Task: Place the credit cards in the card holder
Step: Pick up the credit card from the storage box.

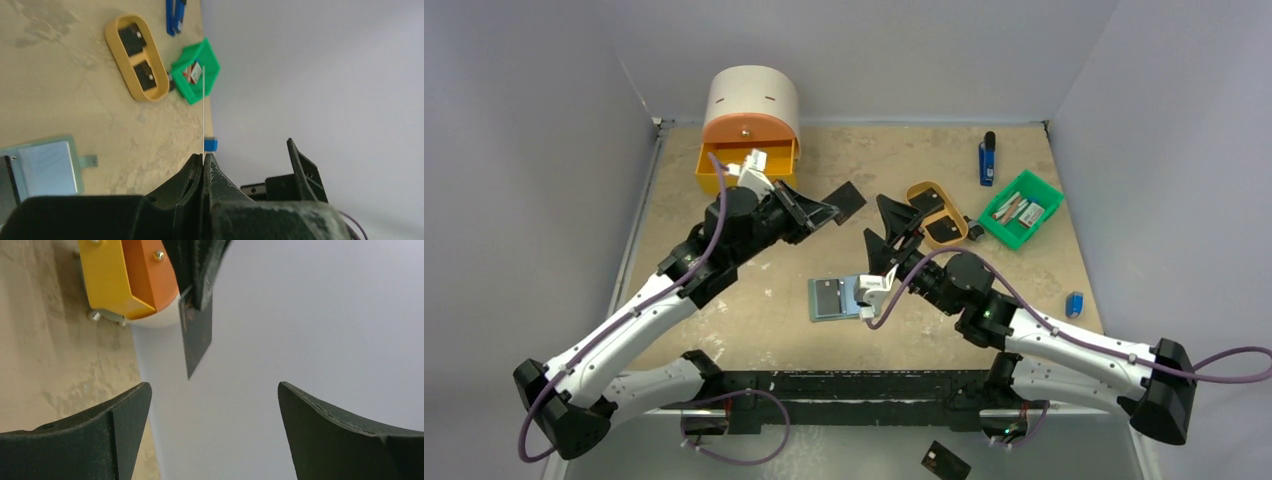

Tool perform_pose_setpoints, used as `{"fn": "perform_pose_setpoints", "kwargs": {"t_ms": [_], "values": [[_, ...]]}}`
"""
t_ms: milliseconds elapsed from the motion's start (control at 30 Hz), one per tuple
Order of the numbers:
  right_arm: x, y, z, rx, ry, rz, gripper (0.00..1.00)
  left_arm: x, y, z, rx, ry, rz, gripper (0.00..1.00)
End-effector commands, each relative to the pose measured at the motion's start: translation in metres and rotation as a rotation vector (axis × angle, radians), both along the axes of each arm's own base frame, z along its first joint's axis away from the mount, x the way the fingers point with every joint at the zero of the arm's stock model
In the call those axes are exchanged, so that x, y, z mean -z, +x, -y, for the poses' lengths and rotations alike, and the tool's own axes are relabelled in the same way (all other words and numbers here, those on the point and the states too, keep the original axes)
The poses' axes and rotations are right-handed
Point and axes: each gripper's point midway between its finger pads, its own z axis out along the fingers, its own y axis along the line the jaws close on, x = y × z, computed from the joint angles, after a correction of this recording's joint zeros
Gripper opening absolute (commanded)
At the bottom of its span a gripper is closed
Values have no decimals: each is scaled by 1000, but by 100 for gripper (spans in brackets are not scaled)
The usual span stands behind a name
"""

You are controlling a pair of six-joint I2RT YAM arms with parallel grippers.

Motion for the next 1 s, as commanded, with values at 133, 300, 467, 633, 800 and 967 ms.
{"fn": "perform_pose_setpoints", "kwargs": {"t_ms": [133, 300, 467, 633, 800, 967], "values": [[-51, 11, -2, 41, 681, -555, 99, -35, 19, -102, -478, 14, 169, 0], [-4, 34, -29, 137, 876, -1122, 99, -45, 9, -118, -508, -67, 291, 0], [0, 53, -7, -63, 1204, -1526, 99, -49, -2, -116, -469, -162, 391, 0], [-7, 45, -4, -202, 1349, -1731, 99, -51, -10, -102, -387, -287, 488, 0], [-36, 23, -7, -469, 1381, -1767, 92, -56, -14, -94, -347, -388, 541, 0], [-49, 12, -10, -574, 1392, -1789, 83, -57, -13, -94, -347, -444, 545, 0]]}}
